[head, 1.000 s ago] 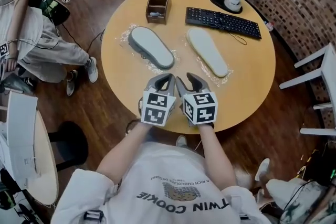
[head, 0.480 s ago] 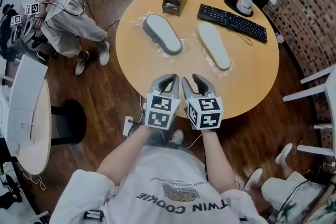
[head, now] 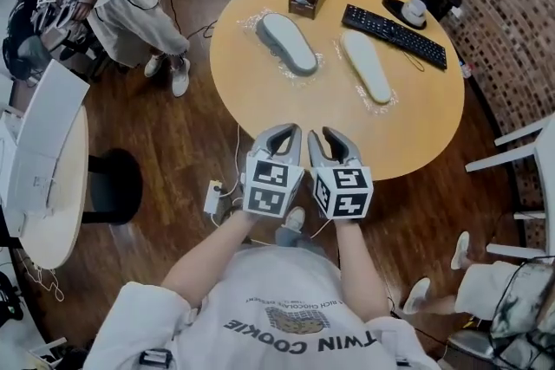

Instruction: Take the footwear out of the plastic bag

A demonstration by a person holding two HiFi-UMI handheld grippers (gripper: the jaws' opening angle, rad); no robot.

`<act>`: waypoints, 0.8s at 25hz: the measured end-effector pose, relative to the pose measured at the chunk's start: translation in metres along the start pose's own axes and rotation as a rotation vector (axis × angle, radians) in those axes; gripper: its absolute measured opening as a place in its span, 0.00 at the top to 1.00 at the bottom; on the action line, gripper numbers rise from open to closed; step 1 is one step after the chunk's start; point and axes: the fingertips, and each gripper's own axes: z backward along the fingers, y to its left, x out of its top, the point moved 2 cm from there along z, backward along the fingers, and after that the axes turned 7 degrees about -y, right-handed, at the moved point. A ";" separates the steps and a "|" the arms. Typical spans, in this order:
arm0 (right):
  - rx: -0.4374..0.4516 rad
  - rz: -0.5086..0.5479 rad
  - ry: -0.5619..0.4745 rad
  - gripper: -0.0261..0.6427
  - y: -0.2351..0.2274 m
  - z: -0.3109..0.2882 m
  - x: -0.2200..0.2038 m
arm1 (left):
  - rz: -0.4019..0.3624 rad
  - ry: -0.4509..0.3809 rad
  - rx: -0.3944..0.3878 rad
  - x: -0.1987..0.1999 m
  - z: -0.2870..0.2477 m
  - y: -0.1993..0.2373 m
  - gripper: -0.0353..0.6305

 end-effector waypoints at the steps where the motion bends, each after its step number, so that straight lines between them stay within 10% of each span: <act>1: -0.001 0.003 -0.001 0.80 0.007 0.006 -0.001 | 0.002 -0.004 -0.001 -0.002 0.010 -0.001 0.94; 20: -0.080 0.056 -0.036 0.89 0.114 0.156 -0.034 | 0.011 -0.065 -0.078 -0.036 0.177 -0.065 0.94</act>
